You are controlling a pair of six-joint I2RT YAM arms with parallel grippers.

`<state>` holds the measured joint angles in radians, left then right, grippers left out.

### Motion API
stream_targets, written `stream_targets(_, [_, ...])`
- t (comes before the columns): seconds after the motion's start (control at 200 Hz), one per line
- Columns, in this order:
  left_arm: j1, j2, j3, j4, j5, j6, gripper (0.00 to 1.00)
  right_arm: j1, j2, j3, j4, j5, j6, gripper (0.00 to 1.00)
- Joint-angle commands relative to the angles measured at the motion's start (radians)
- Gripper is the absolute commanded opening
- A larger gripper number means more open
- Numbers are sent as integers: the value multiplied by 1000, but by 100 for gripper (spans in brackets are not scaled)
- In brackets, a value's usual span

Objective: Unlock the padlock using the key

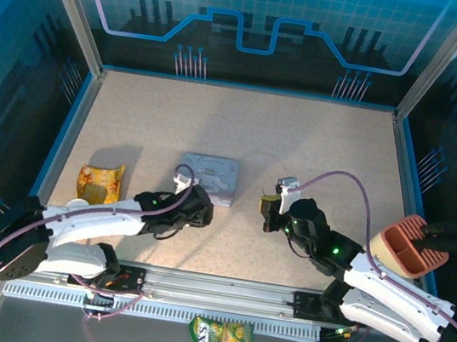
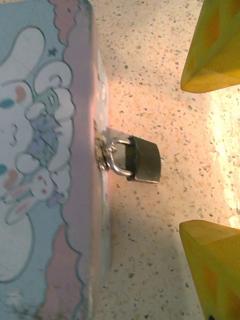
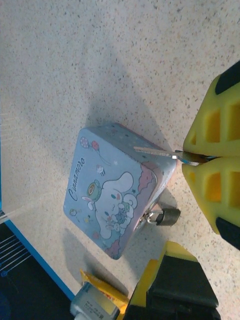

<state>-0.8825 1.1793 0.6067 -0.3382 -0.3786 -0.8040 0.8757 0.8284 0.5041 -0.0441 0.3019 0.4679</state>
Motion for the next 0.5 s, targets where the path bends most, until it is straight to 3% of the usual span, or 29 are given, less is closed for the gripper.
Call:
stream_targets(0.0, [64, -57, -79, 144, 114, 44, 69, -11, -11, -12, 33, -30, 24, 0])
stream_targets(0.23, [139, 22, -111, 243, 236, 100, 69, -10, -2, 11, 19, -38, 31, 0])
stream_targets(0.495, [145, 170, -59, 288, 227, 86, 60, -9, -23, 14, -3, -38, 46, 0])
